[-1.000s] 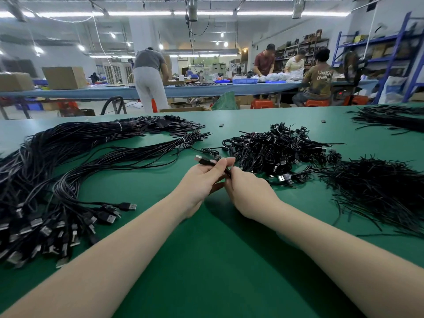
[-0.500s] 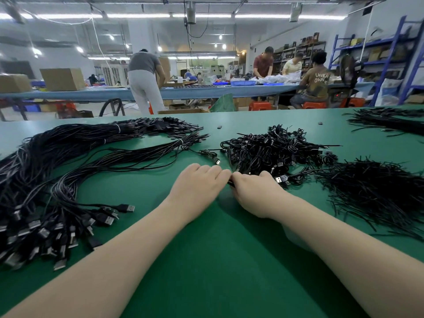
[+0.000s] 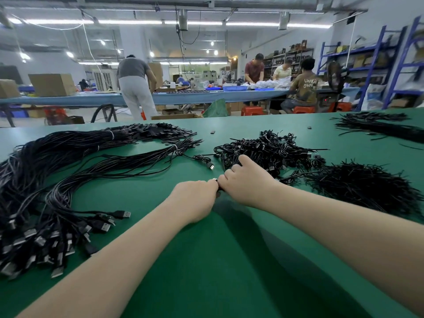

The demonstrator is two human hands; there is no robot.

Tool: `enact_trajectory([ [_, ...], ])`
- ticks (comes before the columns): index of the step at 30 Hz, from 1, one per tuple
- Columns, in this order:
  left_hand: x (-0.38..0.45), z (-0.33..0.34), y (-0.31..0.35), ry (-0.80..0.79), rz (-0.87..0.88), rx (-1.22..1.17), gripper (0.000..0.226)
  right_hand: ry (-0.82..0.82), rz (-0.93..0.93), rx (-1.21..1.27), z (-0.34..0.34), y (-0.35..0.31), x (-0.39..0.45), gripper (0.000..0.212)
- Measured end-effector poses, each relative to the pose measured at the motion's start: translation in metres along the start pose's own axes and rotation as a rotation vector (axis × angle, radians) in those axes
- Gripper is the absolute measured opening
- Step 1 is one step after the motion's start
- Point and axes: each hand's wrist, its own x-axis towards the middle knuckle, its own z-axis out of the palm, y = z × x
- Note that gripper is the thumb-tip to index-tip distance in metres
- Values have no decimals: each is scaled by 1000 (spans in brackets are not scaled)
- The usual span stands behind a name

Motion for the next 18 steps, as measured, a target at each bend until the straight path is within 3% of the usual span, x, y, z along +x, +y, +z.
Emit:
enact_trajectory([
  [4,4,-19,1,-209,-19,-561,32,191,-55,-179,2,18,-14,19],
  [7,1,-25,9,-363,-119,-1179,34,330,-24,-185,7,25,-24,21],
  [9,-1,-20,12,-390,-101,-1397,33,398,-26,-213,8,25,-30,24],
  [12,-2,-9,18,-172,-72,-1359,31,390,-13,-290,10,34,-40,36],
  [15,-1,1,13,95,-104,-1137,30,295,207,-282,-4,62,-51,60],
  [17,-1,7,2,212,-126,-974,29,87,415,-77,-11,86,-61,60],
  [18,-1,10,-5,251,-144,-909,29,-73,493,36,-14,98,-67,47],
])
